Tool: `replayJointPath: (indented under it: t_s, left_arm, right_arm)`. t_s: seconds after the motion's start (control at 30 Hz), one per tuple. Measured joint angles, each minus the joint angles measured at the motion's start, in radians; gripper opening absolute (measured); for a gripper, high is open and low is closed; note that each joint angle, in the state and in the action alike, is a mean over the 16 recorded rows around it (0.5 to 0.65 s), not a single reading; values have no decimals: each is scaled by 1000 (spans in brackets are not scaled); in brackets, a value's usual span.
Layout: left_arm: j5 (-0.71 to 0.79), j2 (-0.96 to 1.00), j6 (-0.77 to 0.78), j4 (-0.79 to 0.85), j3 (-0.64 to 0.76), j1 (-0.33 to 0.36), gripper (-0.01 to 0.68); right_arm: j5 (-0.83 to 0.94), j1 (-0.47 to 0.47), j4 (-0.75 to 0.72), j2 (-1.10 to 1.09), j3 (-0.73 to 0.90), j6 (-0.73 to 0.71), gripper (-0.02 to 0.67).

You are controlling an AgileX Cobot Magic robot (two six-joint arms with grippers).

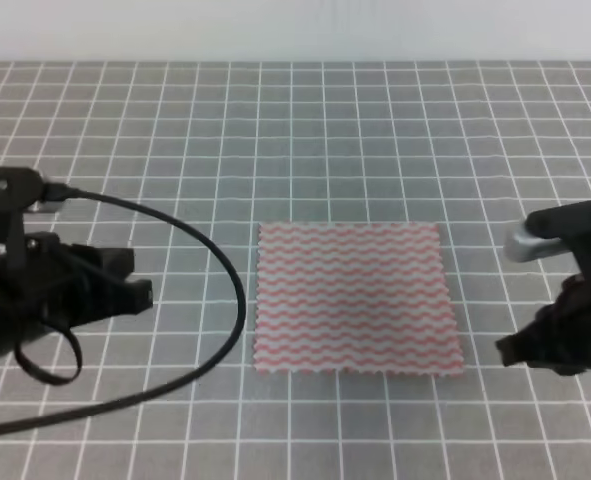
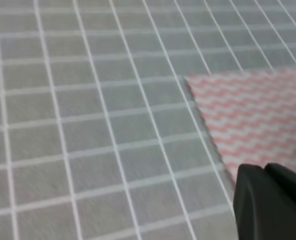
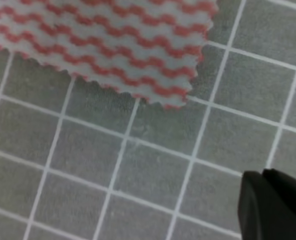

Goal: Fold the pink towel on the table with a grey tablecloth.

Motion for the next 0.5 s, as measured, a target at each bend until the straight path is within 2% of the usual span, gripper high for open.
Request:
replayJointPath:
  t_s: [0.17, 0.5]
  left_arm:
    - [-60, 36, 0, -1, -8, -1, -2]
    - [-98, 73, 0, -1, -9, -2, -2]
  right_arm:
    - [-55, 44, -43, 117, -31, 77, 39]
    - [-185, 47, 89, 288, -40, 82, 212]
